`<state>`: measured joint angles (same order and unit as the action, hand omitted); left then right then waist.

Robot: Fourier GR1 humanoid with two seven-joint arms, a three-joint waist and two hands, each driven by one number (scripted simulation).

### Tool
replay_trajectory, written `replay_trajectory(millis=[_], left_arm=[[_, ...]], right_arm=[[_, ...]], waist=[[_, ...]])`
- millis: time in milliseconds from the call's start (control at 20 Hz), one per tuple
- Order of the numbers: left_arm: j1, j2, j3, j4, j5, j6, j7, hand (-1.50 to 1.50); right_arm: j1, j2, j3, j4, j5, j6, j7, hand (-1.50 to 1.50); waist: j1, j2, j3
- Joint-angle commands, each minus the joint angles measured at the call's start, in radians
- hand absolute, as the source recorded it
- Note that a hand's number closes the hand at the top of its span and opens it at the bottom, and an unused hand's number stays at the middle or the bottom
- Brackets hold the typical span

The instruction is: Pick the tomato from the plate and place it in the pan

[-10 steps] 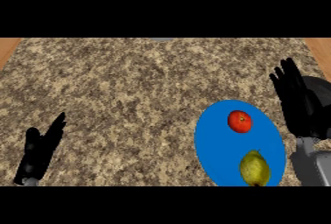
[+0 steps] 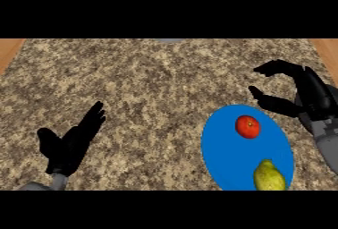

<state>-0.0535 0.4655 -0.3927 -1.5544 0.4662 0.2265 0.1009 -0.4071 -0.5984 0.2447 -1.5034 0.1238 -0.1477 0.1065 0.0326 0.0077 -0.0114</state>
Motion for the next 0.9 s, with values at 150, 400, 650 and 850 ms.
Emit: replay_trajectory(millis=[150,400,650,850], left_arm=[[-0.04,-0.1,-0.014,0.031,0.034,-0.053,-0.031,0.0],[-0.049,-0.08,-0.006,-0.011,0.035,-0.043,0.017,0.0],[-0.05,-0.1,-0.021,0.009,0.031,-0.046,0.015,0.0],[-0.076,-0.108,-0.007,0.023,0.032,-0.043,0.021,0.0]], right_arm=[[-0.085,0.087,0.13,0.082,0.328,-0.189,-0.139,-1.5],[-0.157,-0.051,0.27,0.095,0.422,0.144,0.151,-1.5],[-0.222,-0.072,0.453,0.129,0.556,0.425,0.383,-1.5],[-0.326,0.065,0.513,0.14,0.547,0.67,0.627,-1.5]], waist=[[-0.017,-0.003,0.011],[-0.007,-0.012,0.006],[0.007,-0.014,0.0],[0.002,-0.012,0.004]])
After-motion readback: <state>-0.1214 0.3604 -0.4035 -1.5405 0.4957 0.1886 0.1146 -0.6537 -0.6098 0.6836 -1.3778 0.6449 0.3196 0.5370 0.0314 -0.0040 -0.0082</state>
